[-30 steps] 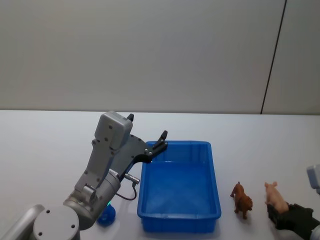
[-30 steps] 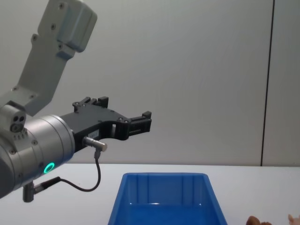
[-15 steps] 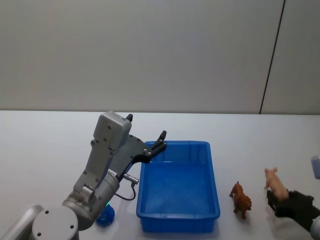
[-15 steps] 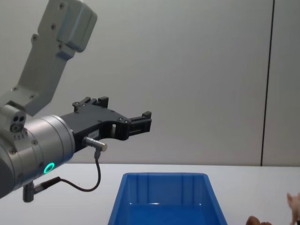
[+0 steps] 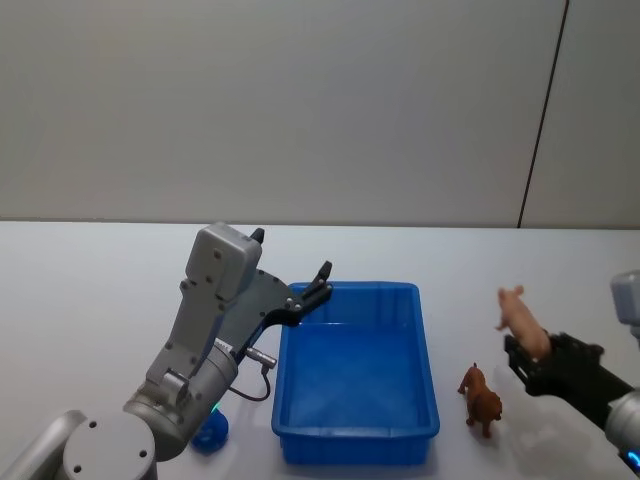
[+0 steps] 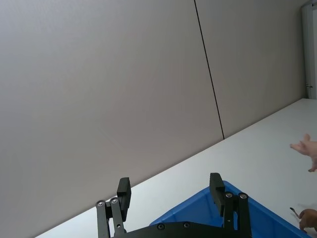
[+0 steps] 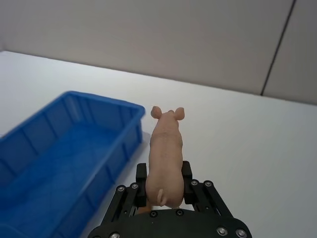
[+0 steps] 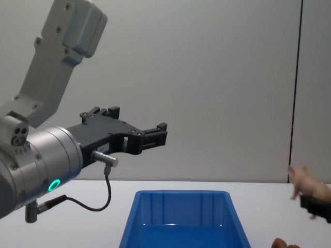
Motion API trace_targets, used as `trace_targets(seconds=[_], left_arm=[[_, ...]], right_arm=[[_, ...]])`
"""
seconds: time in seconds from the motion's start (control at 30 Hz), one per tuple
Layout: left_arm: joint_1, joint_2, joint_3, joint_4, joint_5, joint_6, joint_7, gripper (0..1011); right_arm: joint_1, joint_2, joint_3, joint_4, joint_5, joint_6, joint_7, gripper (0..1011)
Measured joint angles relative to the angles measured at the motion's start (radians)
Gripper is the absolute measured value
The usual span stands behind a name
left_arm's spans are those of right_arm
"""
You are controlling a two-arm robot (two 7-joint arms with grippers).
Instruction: Pick up the two dolls from the table and place them into the box.
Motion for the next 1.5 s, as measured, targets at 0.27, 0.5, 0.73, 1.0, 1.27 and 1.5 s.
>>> trace_targets(seconds=[0.27, 0.5, 0.73, 1.0, 1.27, 1.5], left_arm=[[0.0, 0.0, 0.0, 0.0, 0.0, 0.0, 0.0, 1001], [0.0, 0.0, 0.0, 0.0, 0.0, 0.0, 0.0, 1001], [0.0, 0.0, 0.0, 0.0, 0.0, 0.0, 0.0, 1001], [0.0, 0.0, 0.0, 0.0, 0.0, 0.0, 0.0, 1001], [0.0, 0.0, 0.0, 0.0, 0.0, 0.0, 0.0, 1001], [0.0, 0.0, 0.0, 0.0, 0.0, 0.0, 0.0, 1001]], right_arm=[[0.036, -0.025, -0.028, -0.026, -0.041, 0.007, 0.075, 379], [0.087, -0.079, -0.078, -0.018, -0.099, 0.058, 0.143, 380], [0.118, -0.121, -0.118, 0.018, -0.148, 0.098, 0.168, 383], [0.144, -0.16, -0.151, 0.067, -0.186, 0.124, 0.164, 617], [0.149, -0.171, -0.161, 0.081, -0.196, 0.115, 0.135, 865], [0.123, -0.153, -0.152, 0.055, -0.183, 0.079, 0.107, 1001]])
